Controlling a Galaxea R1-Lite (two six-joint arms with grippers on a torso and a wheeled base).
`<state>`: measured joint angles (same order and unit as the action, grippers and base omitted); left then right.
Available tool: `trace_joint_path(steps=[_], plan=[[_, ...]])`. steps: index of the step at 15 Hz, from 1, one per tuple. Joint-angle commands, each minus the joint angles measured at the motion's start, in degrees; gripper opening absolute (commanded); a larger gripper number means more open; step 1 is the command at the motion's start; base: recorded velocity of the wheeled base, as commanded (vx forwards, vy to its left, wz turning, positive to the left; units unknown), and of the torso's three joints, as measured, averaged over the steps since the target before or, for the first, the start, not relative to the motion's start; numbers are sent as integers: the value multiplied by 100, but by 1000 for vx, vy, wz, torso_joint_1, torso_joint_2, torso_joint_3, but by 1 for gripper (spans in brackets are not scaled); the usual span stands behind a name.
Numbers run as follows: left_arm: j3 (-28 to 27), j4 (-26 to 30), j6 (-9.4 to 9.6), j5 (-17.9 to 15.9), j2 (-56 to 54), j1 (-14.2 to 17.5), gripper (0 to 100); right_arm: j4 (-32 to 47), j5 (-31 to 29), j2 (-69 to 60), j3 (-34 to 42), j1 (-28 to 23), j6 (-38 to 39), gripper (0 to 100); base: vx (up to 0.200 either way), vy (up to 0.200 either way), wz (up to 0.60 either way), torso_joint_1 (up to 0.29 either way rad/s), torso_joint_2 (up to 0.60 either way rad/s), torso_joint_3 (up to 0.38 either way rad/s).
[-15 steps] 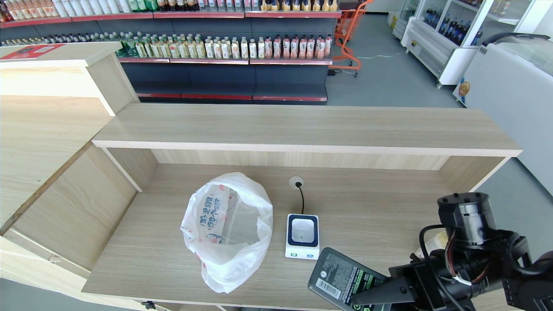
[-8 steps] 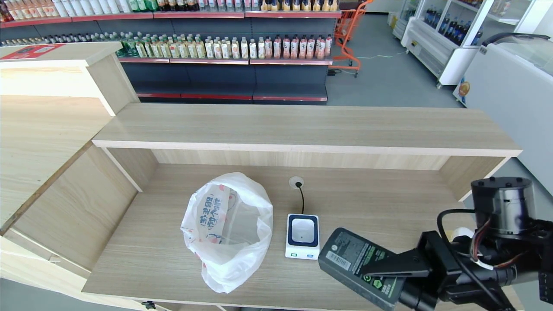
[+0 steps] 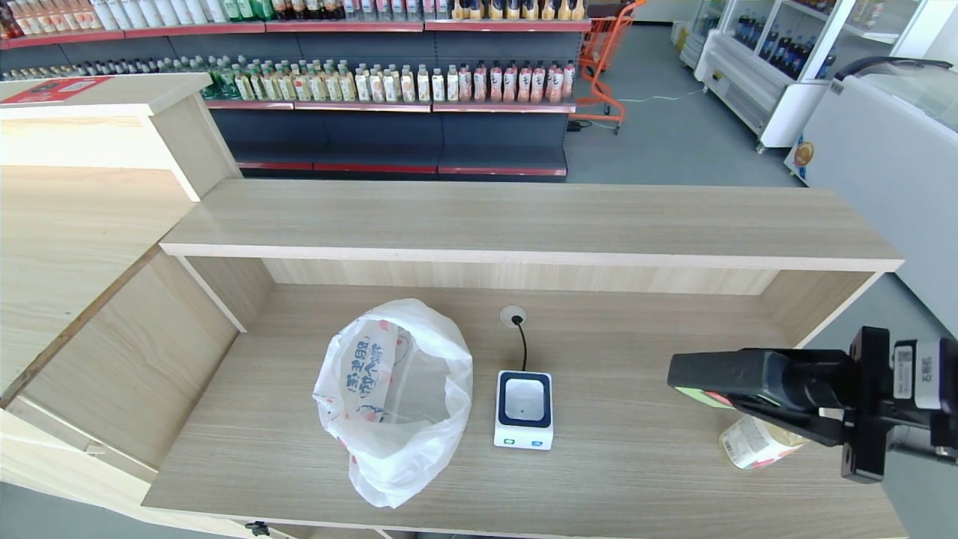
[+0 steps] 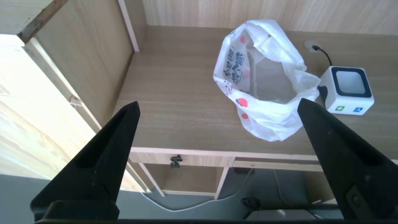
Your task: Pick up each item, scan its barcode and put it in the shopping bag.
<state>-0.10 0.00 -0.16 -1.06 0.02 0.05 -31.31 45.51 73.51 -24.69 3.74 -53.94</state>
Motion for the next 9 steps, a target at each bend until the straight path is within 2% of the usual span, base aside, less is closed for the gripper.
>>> trace_joint_path(steps=[1,4,7,8,9], plan=[[1,-9,-2,1,-2,4,100,-7,-815,225,-159,83,1747,0,0,0,0,0,0,0],[1,0,-2,1,-2,4,100,-25,-982,1227,-528,320,3953,0,0,0,0,0,0,0],[1,0,-2,1,-2,4,100,-25,-965,2212,-1003,610,5271,0,0,0,0,0,0,0],[1,-9,-2,1,-2,4,100,-25,-965,2660,-1284,883,5966,0,0,0,0,0,0,0],[1,0,-2,1,-2,4,100,-25,-965,2844,-1407,1014,6185,0,0,0,0,0,0,0]])
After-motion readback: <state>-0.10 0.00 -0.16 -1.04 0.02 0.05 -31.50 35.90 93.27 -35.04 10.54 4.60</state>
